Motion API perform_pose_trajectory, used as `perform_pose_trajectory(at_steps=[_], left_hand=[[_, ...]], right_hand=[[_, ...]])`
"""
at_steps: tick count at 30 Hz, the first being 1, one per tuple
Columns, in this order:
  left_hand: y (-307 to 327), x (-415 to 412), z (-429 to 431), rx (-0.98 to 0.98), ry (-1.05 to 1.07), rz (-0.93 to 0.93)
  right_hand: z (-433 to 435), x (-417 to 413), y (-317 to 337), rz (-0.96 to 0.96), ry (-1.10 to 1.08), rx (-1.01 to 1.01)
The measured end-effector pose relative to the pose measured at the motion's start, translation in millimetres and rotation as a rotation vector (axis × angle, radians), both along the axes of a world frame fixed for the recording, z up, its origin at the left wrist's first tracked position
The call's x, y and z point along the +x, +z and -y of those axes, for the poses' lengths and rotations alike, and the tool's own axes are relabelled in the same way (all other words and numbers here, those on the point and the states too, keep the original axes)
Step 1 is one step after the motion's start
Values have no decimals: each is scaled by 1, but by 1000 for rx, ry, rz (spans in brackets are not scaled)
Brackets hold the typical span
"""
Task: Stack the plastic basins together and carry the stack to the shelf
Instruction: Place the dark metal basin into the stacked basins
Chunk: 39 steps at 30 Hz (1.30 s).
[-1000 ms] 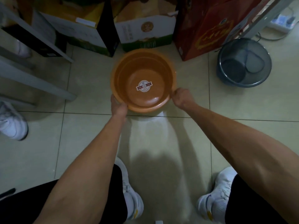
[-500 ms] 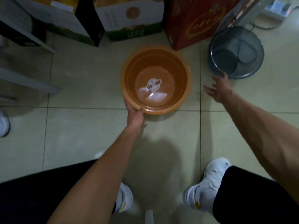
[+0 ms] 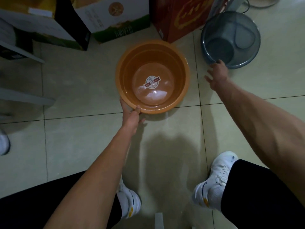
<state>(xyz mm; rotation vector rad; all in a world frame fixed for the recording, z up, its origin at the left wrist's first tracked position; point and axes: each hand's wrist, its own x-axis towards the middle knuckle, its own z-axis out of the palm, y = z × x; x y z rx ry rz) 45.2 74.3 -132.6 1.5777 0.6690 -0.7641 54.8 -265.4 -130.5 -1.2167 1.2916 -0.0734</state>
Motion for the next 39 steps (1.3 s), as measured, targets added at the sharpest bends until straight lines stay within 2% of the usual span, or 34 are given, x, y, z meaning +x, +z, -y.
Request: perform_pose_trajectory(at_steps=[4, 7, 10, 13, 16, 20, 22, 26, 28, 31, 34, 36, 39], left_hand=[[6, 1, 3, 8, 34, -23], [8, 0, 5, 12, 44, -25], [7, -1, 7, 28, 62, -35], [12, -3, 8, 10, 85, -76], [19, -4, 9, -54, 77, -154], [24, -13, 19, 6, -102, -223], [24, -28, 21, -35, -157, -282], [26, -61, 8, -93, -236, -422], [30, -63, 0, -86, -165, -453], [40, -46, -11, -130, 189, -388], [45, -19, -16, -167, 383, -261], [44, -10, -16, -175, 350, -238], [35, -5, -10, -47, 127, -151]], right_hand=[[-8, -15, -3, 26, -81, 43], [-27, -21, 0, 86, -266, 84], [-36, -27, 2, 38, -504, 69], [-30, -43, 6, -49, -617, 70], [-30, -59, 24, -8, -706, 58], [-43, -67, 40, 137, -632, -24], [-53, -70, 46, 218, -587, -66], [-82, -86, 57, 177, -212, -205], [-97, -95, 52, 130, 43, -281], [-118, -111, 48, 65, 381, -319], [-125, -121, 40, 12, 500, -310], [-126, -124, 35, -39, 496, -323], [-125, -119, 36, -111, 538, -429]])
